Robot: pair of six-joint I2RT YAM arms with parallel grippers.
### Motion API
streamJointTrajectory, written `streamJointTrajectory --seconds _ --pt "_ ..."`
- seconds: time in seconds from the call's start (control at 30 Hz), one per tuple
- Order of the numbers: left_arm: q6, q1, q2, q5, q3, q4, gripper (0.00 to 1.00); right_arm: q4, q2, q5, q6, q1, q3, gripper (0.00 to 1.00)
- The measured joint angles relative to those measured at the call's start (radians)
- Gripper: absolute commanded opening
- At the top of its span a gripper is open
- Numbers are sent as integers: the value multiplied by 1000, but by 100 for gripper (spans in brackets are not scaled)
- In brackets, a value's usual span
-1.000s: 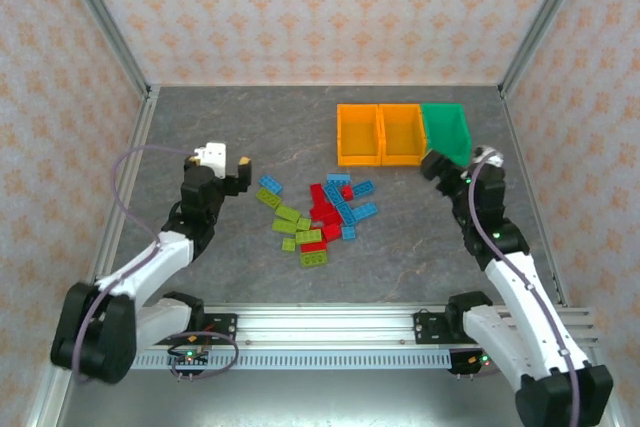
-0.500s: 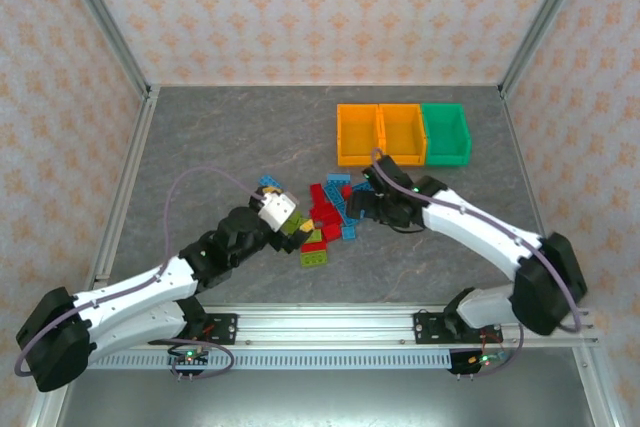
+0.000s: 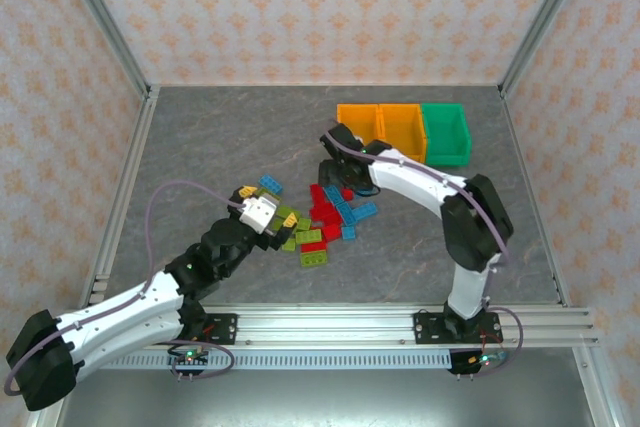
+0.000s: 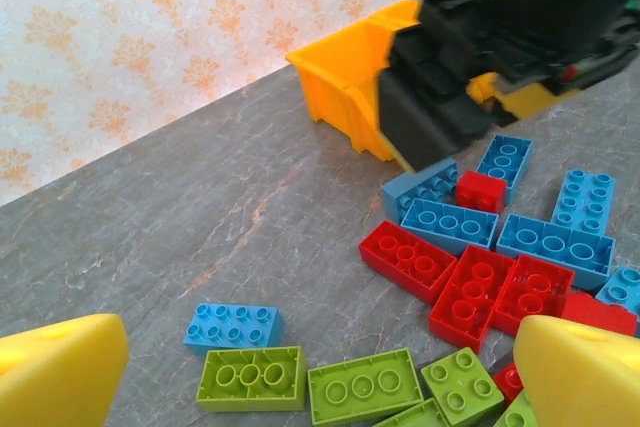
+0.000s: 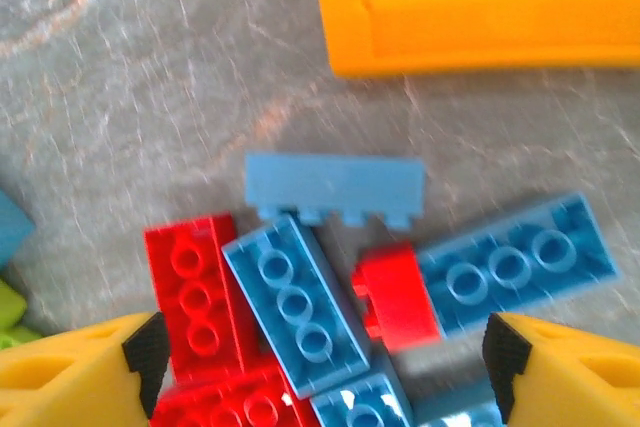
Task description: Sort the legos into containers by color
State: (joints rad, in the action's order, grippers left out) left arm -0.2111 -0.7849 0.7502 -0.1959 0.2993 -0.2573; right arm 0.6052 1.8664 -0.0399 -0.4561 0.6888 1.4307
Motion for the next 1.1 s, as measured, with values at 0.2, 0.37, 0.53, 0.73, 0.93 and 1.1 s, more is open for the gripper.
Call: streamJointTrajectory --seconds 0.2,0.37,0.53,0.73,0.93,1.1 --pt "0 0 28 -5 0 0 100 4 139 49 -50 0 86 91" --pt "0 0 42 -15 0 0 100 8 208 77 -69 0 112 80" --pt "0 0 49 -15 0 0 100 7 217 87 -74 0 131 65" --pt "0 0 58 5 0 0 100 -31 204 90 -82 -3 121 51" --pt "0 0 58 32 0 0 100 -68 82 95 -80 -5 11 52" --pt "0 0 58 31 0 0 100 -81 -47 103 -57 -5 -50 70"
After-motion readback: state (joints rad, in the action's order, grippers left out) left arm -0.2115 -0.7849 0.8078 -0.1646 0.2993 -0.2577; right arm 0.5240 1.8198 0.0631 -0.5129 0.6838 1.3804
